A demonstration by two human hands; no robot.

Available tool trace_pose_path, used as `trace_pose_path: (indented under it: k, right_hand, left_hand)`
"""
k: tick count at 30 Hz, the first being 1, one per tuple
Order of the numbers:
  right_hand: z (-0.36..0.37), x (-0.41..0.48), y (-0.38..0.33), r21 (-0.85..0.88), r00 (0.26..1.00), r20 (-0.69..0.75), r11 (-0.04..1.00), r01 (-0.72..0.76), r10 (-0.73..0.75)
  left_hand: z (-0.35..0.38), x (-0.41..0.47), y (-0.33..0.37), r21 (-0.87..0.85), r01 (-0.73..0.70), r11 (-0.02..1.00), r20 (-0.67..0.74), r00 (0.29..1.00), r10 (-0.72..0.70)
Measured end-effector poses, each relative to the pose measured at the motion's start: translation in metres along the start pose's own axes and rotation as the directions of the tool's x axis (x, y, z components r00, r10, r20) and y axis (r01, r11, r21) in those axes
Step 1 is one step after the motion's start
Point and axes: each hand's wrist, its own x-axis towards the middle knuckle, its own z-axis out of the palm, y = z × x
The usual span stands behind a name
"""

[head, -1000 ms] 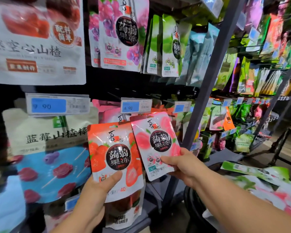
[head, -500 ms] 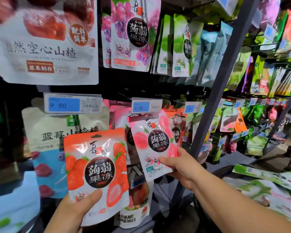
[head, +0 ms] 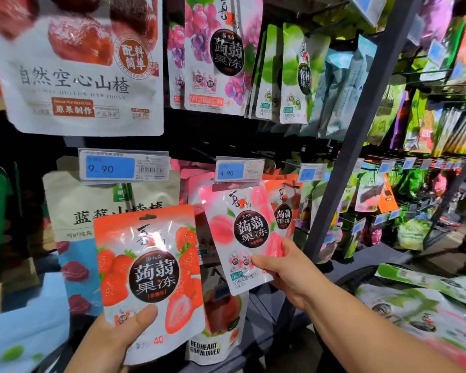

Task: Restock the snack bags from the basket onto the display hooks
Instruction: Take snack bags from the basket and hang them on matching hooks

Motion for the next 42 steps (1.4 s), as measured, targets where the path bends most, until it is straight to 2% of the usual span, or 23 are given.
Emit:
trace_pose_path:
  k: [2,7,20,23,27,32,33,36,39,42]
  right_hand:
    - [0.003,0.003,0.000,-0.002,1.000,0.007,1.000,-0.004,0.004]
    - [0.011,0.009,0.000,0.000,1.000,0.004,1.000,-0.024,0.024]
    - [0.037,0.035,0.011,-0.109,0.995,-0.080,0.992,-0.062,0.053]
    - [0.043,0.036,0.017,-0.108,0.995,-0.050,0.990,-0.092,0.087]
    - [0.041,0.036,0.023,-0.262,0.995,-0.050,0.961,-0.091,0.081]
    - [0.023,0.025,0.009,-0.500,0.992,-0.125,0.862,-0.086,0.026]
    - [0.020,0.019,0.002,-0.501,0.995,-0.089,0.862,-0.082,0.043]
    - [0.011,0.002,-0.014,-0.322,0.969,0.123,0.932,-0.167,0.216]
    - [0.000,-0.008,-0.015,-0.359,0.903,0.320,0.919,-0.164,0.286]
    - [-0.007,-0.011,-0.011,-0.366,0.884,0.380,0.922,-0.126,0.272]
  left_hand:
    - [0.007,0.000,0.001,-0.028,-0.001,1.000,0.048,0.999,0.002]
    - [0.009,0.001,-0.007,-0.060,-0.020,0.998,-0.049,0.999,0.017]
    - [0.015,0.004,-0.010,-0.102,-0.025,0.994,-0.030,0.999,0.022]
    - [0.016,0.007,-0.011,-0.086,-0.029,0.996,-0.030,0.999,0.026]
    - [0.021,0.011,-0.013,-0.075,-0.028,0.997,0.000,1.000,0.028]
    - [0.037,0.020,-0.025,-0.089,-0.006,0.996,0.054,0.998,0.011]
    - [0.040,0.023,-0.027,-0.090,-0.002,0.996,0.068,0.998,0.008]
    - [0.054,0.031,-0.034,-0.087,0.014,0.996,0.092,0.996,-0.006]
    - [0.072,0.040,-0.040,-0.075,0.005,0.997,0.086,0.996,0.002]
    - [0.090,0.049,-0.046,-0.043,0.013,0.999,0.097,0.995,-0.009]
